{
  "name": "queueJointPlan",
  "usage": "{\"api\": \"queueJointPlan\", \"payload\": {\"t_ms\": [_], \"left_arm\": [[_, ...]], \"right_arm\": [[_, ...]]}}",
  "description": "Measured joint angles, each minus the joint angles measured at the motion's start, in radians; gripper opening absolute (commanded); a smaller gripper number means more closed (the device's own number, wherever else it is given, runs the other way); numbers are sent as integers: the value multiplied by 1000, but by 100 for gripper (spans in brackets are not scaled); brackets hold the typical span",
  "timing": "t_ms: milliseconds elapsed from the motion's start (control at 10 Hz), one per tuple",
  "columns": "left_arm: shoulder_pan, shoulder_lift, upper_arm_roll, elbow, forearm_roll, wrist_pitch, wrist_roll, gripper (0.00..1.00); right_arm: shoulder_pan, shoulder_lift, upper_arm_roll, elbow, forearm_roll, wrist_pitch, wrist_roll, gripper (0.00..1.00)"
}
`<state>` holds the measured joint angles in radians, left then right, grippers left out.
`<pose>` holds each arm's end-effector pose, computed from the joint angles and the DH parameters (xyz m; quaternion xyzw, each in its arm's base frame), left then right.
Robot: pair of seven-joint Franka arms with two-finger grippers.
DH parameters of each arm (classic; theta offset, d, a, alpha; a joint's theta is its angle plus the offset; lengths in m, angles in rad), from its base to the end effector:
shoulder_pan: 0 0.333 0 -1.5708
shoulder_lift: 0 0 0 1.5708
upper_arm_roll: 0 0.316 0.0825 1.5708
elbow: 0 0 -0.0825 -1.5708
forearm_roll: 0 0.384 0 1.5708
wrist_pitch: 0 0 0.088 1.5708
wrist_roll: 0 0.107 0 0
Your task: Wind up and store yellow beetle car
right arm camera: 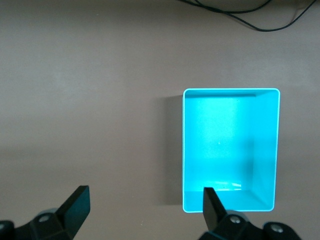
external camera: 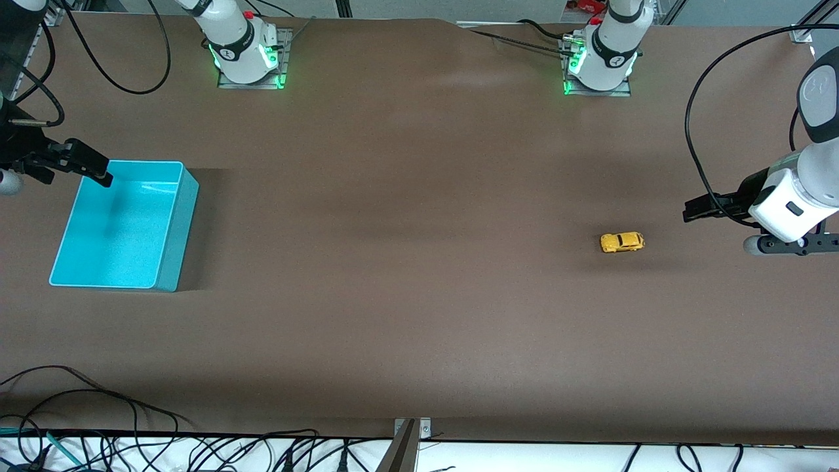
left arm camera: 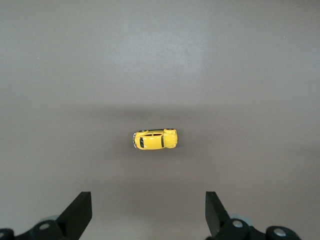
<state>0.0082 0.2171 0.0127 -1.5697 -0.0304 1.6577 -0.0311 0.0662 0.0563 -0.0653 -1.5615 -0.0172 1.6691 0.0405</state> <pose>0.6148 0.0092 0.5047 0.9974 0.0282 -0.0646 0.0133 0.5809 -0.0001 0.6060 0.9994 -0.0191 0.0259 0.0099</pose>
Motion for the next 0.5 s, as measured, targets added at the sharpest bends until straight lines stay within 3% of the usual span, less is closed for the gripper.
{"api": "queueJointPlan", "payload": {"t_ms": [498], "left_arm": [[0,1,0,-3,0,0,-1,100]], "right_arm": [[3,0,2,8,0,-1,-4,100]]}}
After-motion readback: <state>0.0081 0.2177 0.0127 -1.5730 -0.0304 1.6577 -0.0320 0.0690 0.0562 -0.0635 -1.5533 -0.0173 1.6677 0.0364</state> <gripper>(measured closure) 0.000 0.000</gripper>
